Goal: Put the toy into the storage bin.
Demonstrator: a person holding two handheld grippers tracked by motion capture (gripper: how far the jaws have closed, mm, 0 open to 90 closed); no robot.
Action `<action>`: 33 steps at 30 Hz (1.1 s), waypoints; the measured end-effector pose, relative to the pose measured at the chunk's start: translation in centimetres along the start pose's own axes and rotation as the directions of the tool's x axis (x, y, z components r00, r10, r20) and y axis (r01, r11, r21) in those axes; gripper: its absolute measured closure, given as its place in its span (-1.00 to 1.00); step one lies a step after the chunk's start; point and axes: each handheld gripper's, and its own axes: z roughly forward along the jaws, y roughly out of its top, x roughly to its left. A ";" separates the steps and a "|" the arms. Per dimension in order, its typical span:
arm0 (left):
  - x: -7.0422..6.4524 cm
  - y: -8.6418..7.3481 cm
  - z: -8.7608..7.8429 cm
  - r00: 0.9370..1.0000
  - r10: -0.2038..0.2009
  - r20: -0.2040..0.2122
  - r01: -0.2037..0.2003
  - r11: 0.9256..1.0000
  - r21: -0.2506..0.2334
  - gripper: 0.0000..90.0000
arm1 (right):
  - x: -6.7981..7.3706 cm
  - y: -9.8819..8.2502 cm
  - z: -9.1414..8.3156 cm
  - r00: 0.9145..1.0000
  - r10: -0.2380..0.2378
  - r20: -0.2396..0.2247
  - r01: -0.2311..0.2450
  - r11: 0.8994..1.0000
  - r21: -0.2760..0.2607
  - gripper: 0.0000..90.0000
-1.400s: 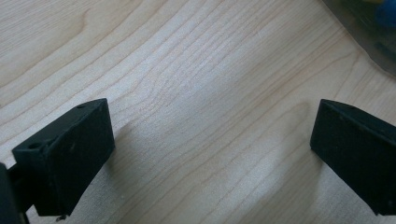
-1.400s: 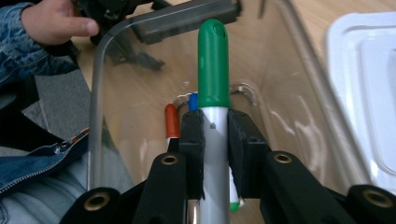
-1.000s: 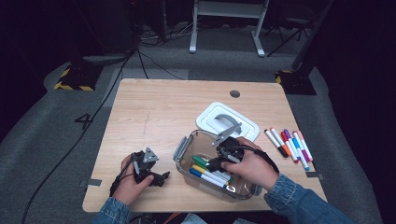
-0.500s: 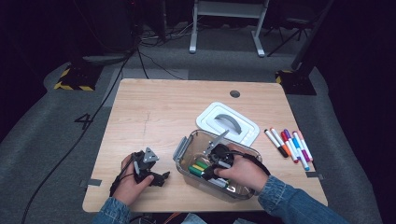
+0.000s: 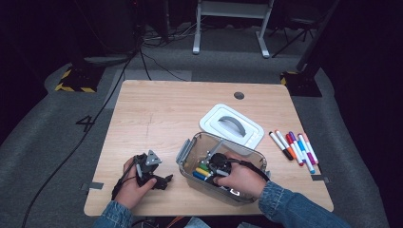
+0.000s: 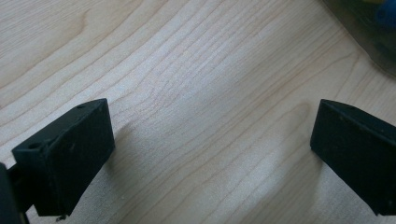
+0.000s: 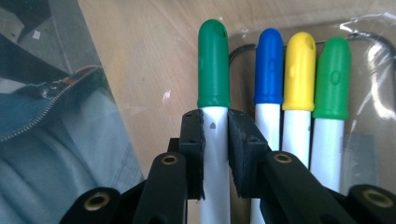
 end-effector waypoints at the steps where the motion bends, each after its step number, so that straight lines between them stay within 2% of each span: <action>1: 0.0 0.0 0.0 1.000 0.000 0.000 0.000 1.000 0.000 -1.00 | 0.0 0.0 0.1 1.000 -0.001 -0.003 0.001 1.000 0.004 0.71; 5: 0.0 0.0 0.0 1.000 0.001 0.001 -0.001 1.000 0.000 -1.00 | -0.1 -0.2 0.5 1.000 0.003 -0.005 -0.003 1.000 0.019 0.70; 6: 0.0 0.0 0.0 1.000 0.000 0.000 0.000 1.000 0.000 -1.00 | -0.1 -0.3 0.6 1.000 0.012 -0.006 -0.012 1.000 0.013 0.64; 7: 0.0 0.0 0.0 1.000 0.001 0.000 -0.001 1.000 0.000 -1.00 | -0.2 -0.3 0.6 1.000 0.016 0.006 -0.016 1.000 -0.002 0.51; 8: 0.0 0.0 0.0 1.000 0.002 0.001 -0.002 1.000 0.002 -1.00 | -0.3 -0.4 0.5 0.999 0.007 0.039 -0.006 1.000 -0.029 0.40; 13: 0.0 0.0 0.0 1.000 0.001 0.000 -0.001 1.000 0.000 -1.00 | -0.7 -0.3 -1.0 0.994 0.010 0.105 0.001 0.995 -0.104 0.38; 15: 0.0 0.0 0.0 1.000 0.001 0.000 -0.001 1.000 0.000 -1.00 | -0.6 -0.3 -1.7 0.993 0.013 0.116 0.002 0.992 -0.130 0.39; 20: 0.0 0.0 0.0 1.000 0.001 0.000 -0.001 1.000 0.000 -1.00 | -0.5 -0.2 -4.1 0.987 0.015 0.158 0.019 0.977 -0.211 0.40; 25: 0.0 0.0 0.0 1.000 0.000 0.000 0.000 1.000 0.000 -1.00 | -0.6 -0.4 -7.2 0.979 0.027 0.203 0.033 0.957 -0.288 0.33; 29: 0.0 0.0 0.0 1.000 0.000 0.000 0.000 1.000 0.000 -1.00 | -1.1 -1.3 -9.8 0.971 0.061 0.232 0.019 0.944 -0.330 0.36; 33: 0.0 0.0 0.0 1.000 0.001 0.001 -0.001 1.000 0.002 -1.00 | -1.9 -2.7 -11.9 0.959 0.110 0.260 -0.008 0.932 -0.362 0.37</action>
